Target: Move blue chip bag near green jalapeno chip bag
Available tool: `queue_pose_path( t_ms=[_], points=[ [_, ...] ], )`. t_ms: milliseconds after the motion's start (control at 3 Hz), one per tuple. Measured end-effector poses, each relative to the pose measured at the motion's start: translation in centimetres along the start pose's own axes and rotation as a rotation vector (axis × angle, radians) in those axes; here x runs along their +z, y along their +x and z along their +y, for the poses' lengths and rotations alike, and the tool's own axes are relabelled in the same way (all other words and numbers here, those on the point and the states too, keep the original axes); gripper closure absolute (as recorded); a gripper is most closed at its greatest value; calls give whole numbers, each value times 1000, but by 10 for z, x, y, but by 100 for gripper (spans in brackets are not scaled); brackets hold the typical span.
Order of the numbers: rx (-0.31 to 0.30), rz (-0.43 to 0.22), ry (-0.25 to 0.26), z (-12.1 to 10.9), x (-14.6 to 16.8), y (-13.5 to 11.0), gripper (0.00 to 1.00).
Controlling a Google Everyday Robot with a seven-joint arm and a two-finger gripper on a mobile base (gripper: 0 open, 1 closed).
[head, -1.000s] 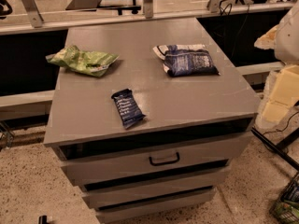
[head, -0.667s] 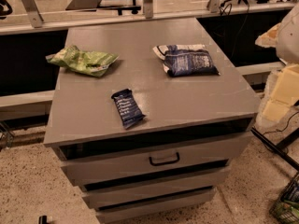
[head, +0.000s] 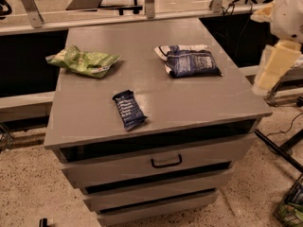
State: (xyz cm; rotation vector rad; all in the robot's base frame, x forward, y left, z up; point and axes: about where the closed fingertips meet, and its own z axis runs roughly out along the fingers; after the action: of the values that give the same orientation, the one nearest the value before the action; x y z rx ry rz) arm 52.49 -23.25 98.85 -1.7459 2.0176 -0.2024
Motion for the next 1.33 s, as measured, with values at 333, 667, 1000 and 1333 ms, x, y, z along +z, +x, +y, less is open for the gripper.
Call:
queue_pose_path(
  t_ms=[333, 667, 1000, 1333],
  points=[
    [-41, -46, 23, -50, 26, -4, 0],
    [-62, -107, 14, -90, 57, -16, 0],
    [-40, -169, -17, -113, 91, -30, 0],
    [14, -215, -59, -119, 121, -42, 0]
  ],
)
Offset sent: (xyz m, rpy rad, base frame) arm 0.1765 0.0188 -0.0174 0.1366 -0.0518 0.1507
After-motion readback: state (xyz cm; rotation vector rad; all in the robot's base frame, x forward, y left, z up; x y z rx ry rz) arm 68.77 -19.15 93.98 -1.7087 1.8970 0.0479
